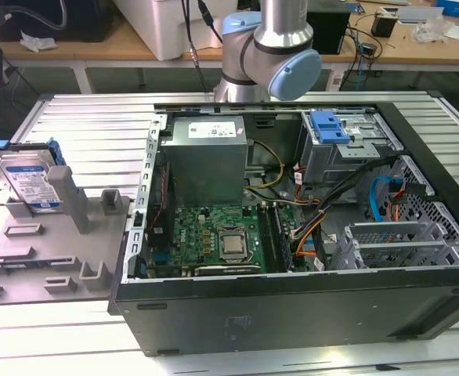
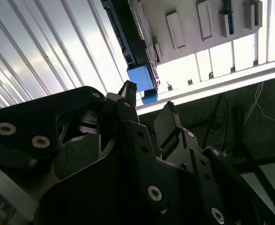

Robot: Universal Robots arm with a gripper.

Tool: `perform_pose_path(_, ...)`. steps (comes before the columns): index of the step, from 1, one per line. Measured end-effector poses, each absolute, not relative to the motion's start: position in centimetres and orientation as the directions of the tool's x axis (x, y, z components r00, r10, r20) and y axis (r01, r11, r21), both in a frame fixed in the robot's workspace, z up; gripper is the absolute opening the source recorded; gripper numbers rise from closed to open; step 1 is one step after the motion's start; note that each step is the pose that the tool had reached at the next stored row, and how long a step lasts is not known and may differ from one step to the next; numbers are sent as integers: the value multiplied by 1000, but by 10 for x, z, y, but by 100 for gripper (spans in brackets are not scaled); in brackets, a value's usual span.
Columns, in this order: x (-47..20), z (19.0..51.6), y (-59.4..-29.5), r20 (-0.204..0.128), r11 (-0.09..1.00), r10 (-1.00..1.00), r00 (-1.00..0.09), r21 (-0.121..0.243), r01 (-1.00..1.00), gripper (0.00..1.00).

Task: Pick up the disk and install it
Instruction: 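Pick up the disk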

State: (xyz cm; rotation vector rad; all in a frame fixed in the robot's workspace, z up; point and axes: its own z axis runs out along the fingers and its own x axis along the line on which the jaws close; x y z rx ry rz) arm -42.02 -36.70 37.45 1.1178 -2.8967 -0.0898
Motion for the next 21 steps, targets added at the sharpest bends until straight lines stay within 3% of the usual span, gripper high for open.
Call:
perform_pose_path(17, -420, 372, -367, 4, 407, -913, -408, 56, -912, 43)
perform_pose_path(21, -420, 372, -367, 4, 403, -915, -403, 56, -914, 43)
